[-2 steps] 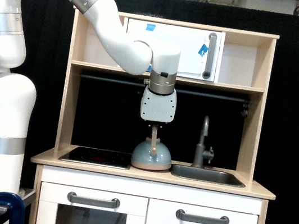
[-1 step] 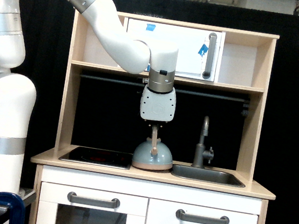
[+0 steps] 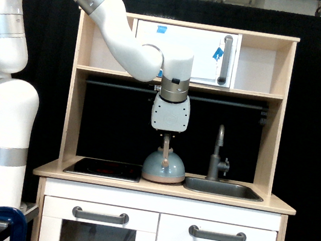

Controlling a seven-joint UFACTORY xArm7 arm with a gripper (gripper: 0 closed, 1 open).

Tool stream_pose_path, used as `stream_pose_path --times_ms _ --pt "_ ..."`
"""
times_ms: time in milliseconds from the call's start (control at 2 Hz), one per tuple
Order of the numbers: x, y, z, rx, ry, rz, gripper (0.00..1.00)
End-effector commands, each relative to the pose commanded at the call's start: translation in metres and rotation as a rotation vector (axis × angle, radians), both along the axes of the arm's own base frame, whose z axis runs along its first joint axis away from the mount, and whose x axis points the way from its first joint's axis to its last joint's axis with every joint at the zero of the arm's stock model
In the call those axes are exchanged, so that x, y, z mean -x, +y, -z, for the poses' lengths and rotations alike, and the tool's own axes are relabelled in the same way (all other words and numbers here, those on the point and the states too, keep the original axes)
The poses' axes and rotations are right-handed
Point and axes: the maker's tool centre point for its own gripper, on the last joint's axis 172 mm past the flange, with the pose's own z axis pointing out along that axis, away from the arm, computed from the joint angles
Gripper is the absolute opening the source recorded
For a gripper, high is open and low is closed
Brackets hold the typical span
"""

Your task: Place the teapot on the stove

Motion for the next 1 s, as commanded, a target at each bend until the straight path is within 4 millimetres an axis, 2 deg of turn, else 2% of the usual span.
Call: stream_pose_path --times_ms 500,1000 --pt "0.025 0.004 0.003 -0.114 0.102 -0.02 0.0" --pt "0.039 0.009 0.003 -0.225 0.204 -0.127 0.0"
